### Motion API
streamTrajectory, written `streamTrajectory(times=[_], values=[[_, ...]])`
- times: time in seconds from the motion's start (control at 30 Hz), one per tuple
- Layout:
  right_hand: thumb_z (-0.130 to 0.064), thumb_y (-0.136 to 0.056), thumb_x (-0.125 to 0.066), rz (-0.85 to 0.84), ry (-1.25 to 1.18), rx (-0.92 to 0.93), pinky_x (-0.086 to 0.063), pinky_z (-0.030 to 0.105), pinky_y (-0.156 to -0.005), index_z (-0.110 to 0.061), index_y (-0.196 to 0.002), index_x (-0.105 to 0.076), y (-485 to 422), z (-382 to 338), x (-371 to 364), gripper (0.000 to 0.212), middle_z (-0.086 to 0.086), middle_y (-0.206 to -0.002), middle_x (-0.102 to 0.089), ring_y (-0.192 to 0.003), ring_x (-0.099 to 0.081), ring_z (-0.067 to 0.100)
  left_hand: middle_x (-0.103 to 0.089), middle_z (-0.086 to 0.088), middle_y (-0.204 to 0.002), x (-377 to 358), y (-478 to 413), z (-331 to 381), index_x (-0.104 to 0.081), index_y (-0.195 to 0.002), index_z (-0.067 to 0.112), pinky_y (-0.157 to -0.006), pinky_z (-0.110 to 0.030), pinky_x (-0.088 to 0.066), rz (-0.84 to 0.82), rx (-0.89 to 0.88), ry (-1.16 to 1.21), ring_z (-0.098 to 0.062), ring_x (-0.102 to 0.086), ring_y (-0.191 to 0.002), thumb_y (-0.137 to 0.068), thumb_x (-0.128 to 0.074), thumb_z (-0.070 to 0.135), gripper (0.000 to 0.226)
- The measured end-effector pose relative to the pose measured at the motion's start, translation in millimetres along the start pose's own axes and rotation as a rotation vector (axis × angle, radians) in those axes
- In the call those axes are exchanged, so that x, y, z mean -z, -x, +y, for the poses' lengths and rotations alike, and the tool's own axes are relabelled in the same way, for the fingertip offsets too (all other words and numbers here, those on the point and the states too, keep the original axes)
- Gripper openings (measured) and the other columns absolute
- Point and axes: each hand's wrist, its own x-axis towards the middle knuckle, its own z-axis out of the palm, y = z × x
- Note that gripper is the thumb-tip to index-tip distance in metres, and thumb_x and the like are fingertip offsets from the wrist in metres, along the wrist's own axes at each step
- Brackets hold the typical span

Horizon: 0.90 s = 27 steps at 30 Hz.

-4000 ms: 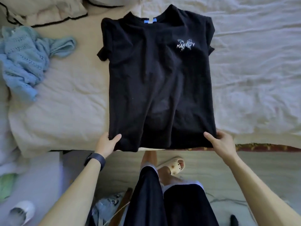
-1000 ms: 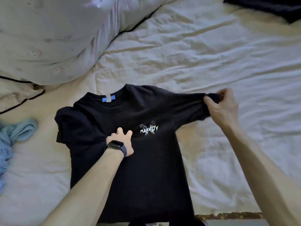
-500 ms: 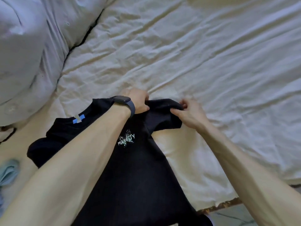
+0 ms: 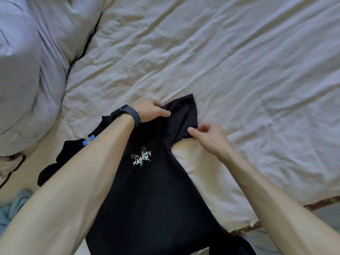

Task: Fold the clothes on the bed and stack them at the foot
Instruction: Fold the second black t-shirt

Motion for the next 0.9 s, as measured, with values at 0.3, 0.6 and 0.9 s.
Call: streamTrajectory(times=[0.3,0.6,0.9], values=[[-0.038,-0.096,-0.06,0.284,-0.084,0.073,-0.056,0.04,-0.086,-0.031,-0.097,-0.065,14.2,13.4,17.1,0.009,-0.011,-0.094,-0.072,-0.09,-0.07,0.015,-0.066,-0.007,-0.106,-5.4,-11.6,7.6,-0.064,-0.11,0.011,-0.079,-0.032,-0.047,0.121,-0.003,-0.117,-0.026,-0.061,-0.098,-0.09,-0.072,0.023,0.025],[-0.03,-0.081,-0.079,0.035,-0.149,0.174,-0.042,0.005,-0.081,-0.034,-0.127,-0.05,8.8,2.6,-9.8,0.055,-0.021,-0.111,-0.059,-0.102,-0.055,-0.016,-0.065,0.004,-0.105,-16.0,-18.2,48.3,-0.066,-0.106,0.027,-0.069,-0.02,-0.044,0.116,-0.145,-0.011,-0.014,-0.062,-0.091,-0.092,-0.069,0.043,0.022],[-0.04,-0.095,-0.066,0.056,-0.088,0.113,-0.053,0.032,-0.074,-0.029,-0.101,-0.056,23.9,16.2,-9.9,0.016,-0.012,-0.082,-0.074,-0.064,-0.069,0.006,-0.073,-0.004,-0.101,-1.4,-16.3,50.0,-0.067,-0.089,0.023,-0.092,-0.04,-0.056,0.07,-0.111,0.302,-0.02,-0.069,-0.093,-0.091,-0.073,0.027,0.008]])
